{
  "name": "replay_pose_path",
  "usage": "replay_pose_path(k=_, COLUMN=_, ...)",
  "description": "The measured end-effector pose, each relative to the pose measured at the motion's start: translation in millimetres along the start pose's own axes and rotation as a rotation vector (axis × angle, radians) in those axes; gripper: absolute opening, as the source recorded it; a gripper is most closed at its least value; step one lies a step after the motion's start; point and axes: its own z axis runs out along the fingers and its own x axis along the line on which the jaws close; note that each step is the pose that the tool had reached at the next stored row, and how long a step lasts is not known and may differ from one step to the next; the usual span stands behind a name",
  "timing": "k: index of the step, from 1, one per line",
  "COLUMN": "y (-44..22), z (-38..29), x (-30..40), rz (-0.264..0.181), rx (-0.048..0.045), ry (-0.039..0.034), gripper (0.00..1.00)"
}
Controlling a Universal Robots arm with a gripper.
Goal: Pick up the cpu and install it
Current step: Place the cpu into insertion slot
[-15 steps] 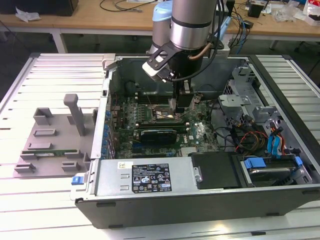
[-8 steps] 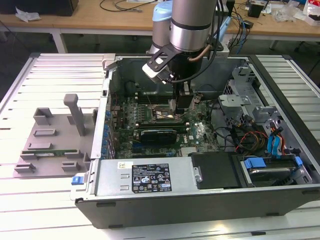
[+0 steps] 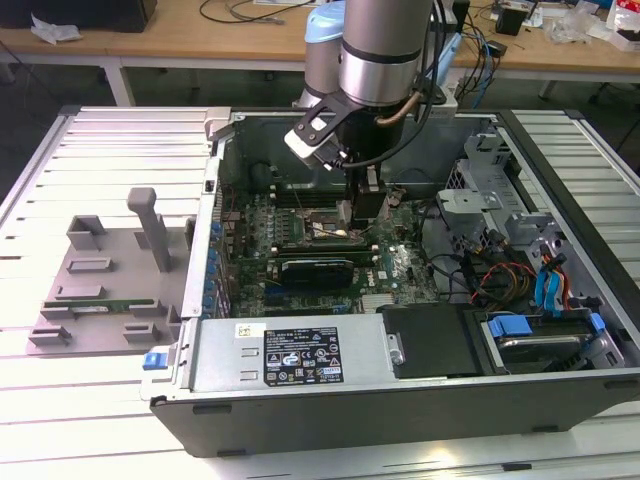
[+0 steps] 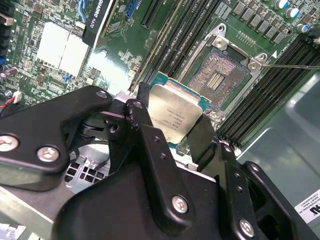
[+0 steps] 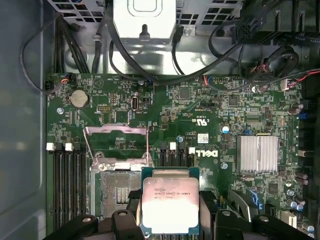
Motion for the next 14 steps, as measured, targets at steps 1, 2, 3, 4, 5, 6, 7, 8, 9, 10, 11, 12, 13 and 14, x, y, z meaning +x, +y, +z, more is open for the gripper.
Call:
replay_pose_path(k=1, y=0.0, z=1.2, x=0.0, rz=0.0, rx=0.0001, ry=0.0, gripper=0.55)
replay_pose_path(k=2, y=0.0, z=1.8, x=0.0, rz=0.0, rx=0.0, ry=-0.0001, gripper=0.55)
replay_pose_path(k=3, y=0.0, z=2.4, x=0.1, rz=0.0, rx=0.0, ry=0.0, gripper=0.55)
replay_pose_path(k=4, y=0.0, z=2.7, x=0.1, rz=0.0, rx=0.0, ry=0.0, gripper=0.55)
replay_pose_path(k=5, y=0.0, z=3.1, x=0.1, rz=0.0, rx=0.0, ry=0.0, gripper=0.55)
replay_pose_path(k=6, y=0.0, z=3.6, x=0.1, rz=0.0, rx=0.0001, ry=0.0, gripper=0.55)
replay_pose_path(k=7, y=0.0, z=4.0, x=0.1, rz=0.0, rx=0.0, ry=0.0, gripper=0.55)
replay_pose_path(k=8, y=0.0, z=4.2, x=0.1, rz=0.0, rx=0.0001, ry=0.0, gripper=0.55)
replay_pose_path(k=9, y=0.0, z=4.6, x=0.1, rz=0.0, rx=0.0, ry=0.0, gripper=0.55)
replay_pose_path(k=10, y=0.0, z=4.9, x=0.1, rz=0.0, rx=0.0, ry=0.0, gripper=0.55)
replay_pose_path(k=11, y=-0.1, z=5.3, x=0.1, rz=0.0, rx=0.0, ry=0.0, gripper=0.55)
replay_pose_path(k=12, y=0.0, z=5.6, x=0.1, rz=0.0, rx=0.0, ry=0.0, gripper=0.55)
replay_pose_path(k=13, y=-0.1, z=6.0, x=0.1, rz=0.0, rx=0.0, ry=0.0001, gripper=0.55)
replay_pose_path(k=14, y=0.0, z=6.8, x=0.2, rz=0.0, rx=0.0, ry=0.0, gripper=0.55)
